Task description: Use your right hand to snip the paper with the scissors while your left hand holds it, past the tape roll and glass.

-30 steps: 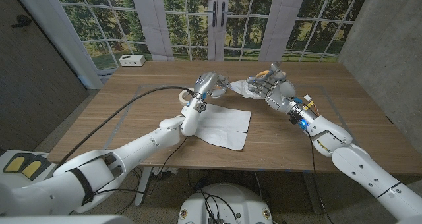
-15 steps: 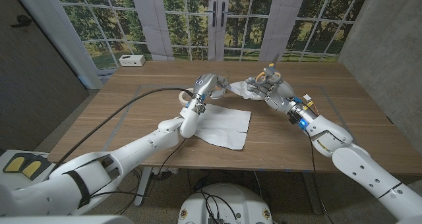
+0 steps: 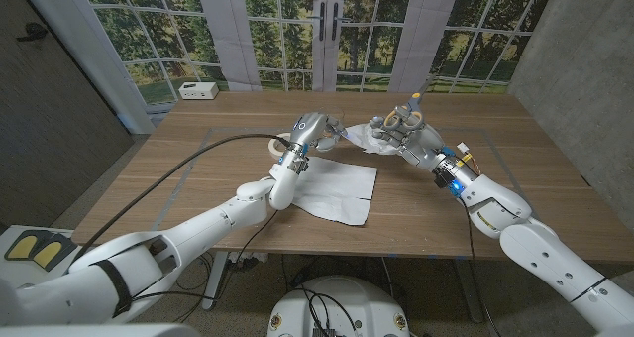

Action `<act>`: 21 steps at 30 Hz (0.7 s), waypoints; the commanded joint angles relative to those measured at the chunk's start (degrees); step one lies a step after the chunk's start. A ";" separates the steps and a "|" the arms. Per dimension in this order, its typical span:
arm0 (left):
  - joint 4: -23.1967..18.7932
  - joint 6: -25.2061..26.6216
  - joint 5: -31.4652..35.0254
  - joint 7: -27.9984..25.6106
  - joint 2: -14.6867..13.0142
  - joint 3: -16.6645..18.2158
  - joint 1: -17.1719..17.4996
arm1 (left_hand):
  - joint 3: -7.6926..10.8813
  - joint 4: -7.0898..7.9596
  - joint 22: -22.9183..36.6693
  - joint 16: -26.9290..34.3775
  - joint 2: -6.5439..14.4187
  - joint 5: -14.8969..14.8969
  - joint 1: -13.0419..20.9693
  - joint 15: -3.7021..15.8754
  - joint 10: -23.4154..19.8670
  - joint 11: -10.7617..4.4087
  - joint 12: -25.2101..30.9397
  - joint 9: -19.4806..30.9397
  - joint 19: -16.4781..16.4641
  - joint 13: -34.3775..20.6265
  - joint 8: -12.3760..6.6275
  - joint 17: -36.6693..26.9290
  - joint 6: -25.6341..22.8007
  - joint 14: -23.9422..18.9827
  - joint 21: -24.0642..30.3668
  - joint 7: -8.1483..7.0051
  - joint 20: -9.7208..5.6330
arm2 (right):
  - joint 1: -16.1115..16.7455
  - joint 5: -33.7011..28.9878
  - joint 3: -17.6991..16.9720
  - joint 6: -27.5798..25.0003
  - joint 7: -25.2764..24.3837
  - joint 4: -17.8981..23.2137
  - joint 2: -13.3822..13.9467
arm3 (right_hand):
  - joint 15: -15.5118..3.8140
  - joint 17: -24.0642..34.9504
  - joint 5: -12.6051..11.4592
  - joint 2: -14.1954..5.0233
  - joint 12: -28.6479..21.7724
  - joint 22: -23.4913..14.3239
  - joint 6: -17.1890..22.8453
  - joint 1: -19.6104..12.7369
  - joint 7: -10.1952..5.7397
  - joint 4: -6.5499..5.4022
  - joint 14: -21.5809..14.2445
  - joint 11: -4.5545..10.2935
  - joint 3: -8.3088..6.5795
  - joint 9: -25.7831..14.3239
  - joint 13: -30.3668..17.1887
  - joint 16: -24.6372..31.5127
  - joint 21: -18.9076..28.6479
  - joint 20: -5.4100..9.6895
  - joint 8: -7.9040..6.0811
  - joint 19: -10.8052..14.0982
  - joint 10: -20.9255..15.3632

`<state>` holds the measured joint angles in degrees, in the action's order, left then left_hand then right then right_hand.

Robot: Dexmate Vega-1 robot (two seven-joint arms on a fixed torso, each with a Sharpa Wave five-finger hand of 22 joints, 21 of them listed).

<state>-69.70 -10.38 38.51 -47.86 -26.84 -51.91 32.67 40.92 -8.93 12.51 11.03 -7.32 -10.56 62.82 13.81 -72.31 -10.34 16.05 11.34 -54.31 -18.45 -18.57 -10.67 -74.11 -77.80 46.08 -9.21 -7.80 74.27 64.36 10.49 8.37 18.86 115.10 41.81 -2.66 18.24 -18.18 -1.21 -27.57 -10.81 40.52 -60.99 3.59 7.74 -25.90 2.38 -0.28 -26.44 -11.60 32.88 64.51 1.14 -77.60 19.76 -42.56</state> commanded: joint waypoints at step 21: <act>-4.60 2.32 1.93 1.93 -2.09 0.95 2.31 | 0.68 0.01 -0.31 0.31 -0.52 0.03 -0.38 -0.06 -2.22 -1.63 0.12 0.48 1.05 -3.01 -0.02 -0.14 -0.02 -0.64 1.40 -0.48 -1.53 | -0.44 0.85 -0.19 0.14 2.77 -0.71 0.76 | -7.74 -1.03 2.55 -8.92 -1.57 0.54 -5.15 -15.08 5.25 0.76 -5.73 -0.42 -11.78 -10.86 -0.60 -2.76 3.62 2.20 -6.56 0.16 -4.64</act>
<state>-73.07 -8.65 39.95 -46.56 -28.27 -51.31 34.39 41.34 -8.99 12.24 11.03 -7.62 -10.56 62.52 13.81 -72.31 -10.33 15.97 11.62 -53.48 -18.46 -18.57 -10.68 -73.88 -77.80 47.05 -9.43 -7.58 74.29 64.58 10.35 8.82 20.47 114.97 42.36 -2.90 17.27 -15.11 1.41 -28.83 -10.38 35.25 -63.61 8.18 4.34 -30.46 0.31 -6.84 -27.22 -12.13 30.47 67.67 2.16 -83.50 19.34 -44.66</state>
